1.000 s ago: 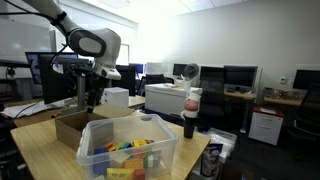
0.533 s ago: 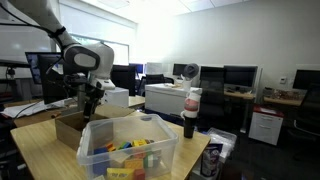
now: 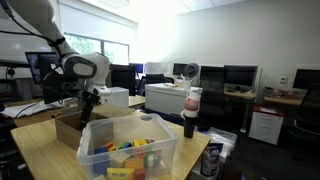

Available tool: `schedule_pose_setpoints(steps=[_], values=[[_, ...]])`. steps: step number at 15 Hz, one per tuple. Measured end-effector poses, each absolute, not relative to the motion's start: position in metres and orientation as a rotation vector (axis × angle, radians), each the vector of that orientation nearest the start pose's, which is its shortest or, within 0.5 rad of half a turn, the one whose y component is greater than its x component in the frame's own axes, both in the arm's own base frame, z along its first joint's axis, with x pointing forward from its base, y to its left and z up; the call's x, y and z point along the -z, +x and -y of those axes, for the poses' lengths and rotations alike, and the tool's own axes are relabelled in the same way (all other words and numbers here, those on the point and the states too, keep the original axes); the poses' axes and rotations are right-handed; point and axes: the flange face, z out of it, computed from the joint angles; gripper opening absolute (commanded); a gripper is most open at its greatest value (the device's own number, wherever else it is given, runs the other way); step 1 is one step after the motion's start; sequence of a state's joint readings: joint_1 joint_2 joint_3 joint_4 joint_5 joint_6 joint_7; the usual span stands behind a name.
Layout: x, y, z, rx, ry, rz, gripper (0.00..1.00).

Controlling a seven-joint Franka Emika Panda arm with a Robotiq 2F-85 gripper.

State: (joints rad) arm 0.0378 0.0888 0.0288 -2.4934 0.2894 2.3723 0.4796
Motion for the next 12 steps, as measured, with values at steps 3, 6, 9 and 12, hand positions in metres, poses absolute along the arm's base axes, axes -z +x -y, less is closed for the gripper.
schedule_pose_setpoints(steps=[3,6,9,12], values=[[-0.226,0.448,-0.043,-0.412,-2.839,-0.915,1.00],[-0.219,0.450,-0.044,-0.448,-2.821,-0.882,1.00],[-0.210,0.449,-0.044,-0.503,-2.802,-0.838,1.00],[-0.207,0.444,-0.045,-0.572,-2.796,-0.824,1.00]])
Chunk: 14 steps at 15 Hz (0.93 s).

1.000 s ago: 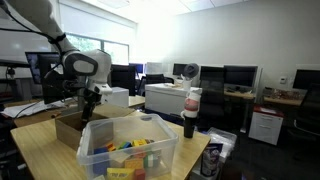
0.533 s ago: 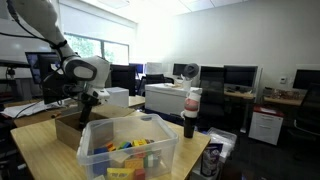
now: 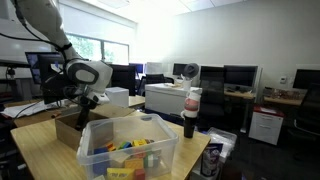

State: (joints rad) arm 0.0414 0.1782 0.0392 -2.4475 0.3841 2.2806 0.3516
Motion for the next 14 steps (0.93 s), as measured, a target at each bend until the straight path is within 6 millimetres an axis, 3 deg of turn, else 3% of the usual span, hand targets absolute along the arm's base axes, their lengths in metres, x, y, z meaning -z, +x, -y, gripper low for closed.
schedule_pose_setpoints(steps=[14], values=[[-0.182,0.431,-0.060,-0.707,-2.730,-0.819,1.00]])
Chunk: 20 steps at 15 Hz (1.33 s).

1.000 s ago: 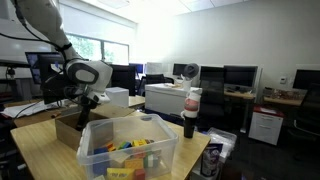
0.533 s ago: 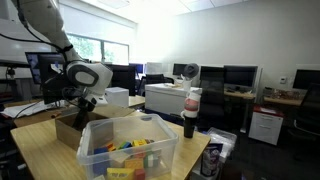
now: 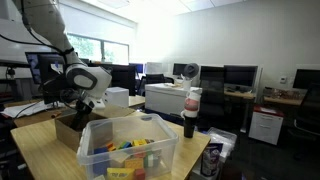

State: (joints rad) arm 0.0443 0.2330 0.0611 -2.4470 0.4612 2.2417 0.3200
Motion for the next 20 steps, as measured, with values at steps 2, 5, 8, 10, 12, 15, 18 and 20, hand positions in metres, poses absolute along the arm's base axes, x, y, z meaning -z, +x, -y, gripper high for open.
schedule_pose_setpoints(steps=[2,5,8,10,12,15,18,20], values=[[-0.178,0.429,-0.065,-0.735,-2.722,-0.802,1.00],[-0.174,0.426,-0.070,-0.785,-2.713,-0.761,1.00],[-0.171,0.425,-0.071,-0.793,-2.717,-0.723,1.00],[-0.170,0.425,-0.071,-0.793,-2.718,-0.707,1.00],[-0.170,0.425,-0.071,-0.790,-2.722,-0.677,1.00],[-0.170,0.425,-0.071,-0.781,-2.731,-0.614,1.00],[-0.170,0.425,-0.070,-0.773,-2.762,-0.534,1.00],[-0.169,0.424,-0.068,-0.772,-2.800,-0.458,1.00]])
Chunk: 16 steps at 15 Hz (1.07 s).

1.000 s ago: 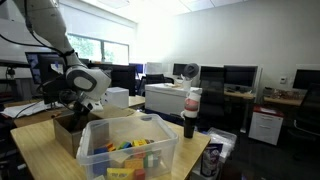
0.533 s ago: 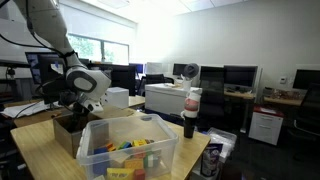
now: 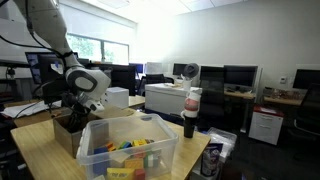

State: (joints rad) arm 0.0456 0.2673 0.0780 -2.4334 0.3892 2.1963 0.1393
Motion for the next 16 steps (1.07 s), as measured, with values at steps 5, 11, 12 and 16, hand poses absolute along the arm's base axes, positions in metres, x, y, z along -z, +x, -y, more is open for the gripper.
schedule_pose_setpoints(steps=[5,11,12,16], values=[[-0.1686,0.4231,-0.0661,-0.772,-2.897,-0.268,1.00],[-0.1680,0.4248,-0.0663,-0.740,-3.013,-0.087,1.00],[-0.1677,0.4254,-0.0661,-0.727,-3.033,-0.054,1.00],[-0.1682,0.4287,-0.0624,-0.688,-3.087,0.028,1.00]])
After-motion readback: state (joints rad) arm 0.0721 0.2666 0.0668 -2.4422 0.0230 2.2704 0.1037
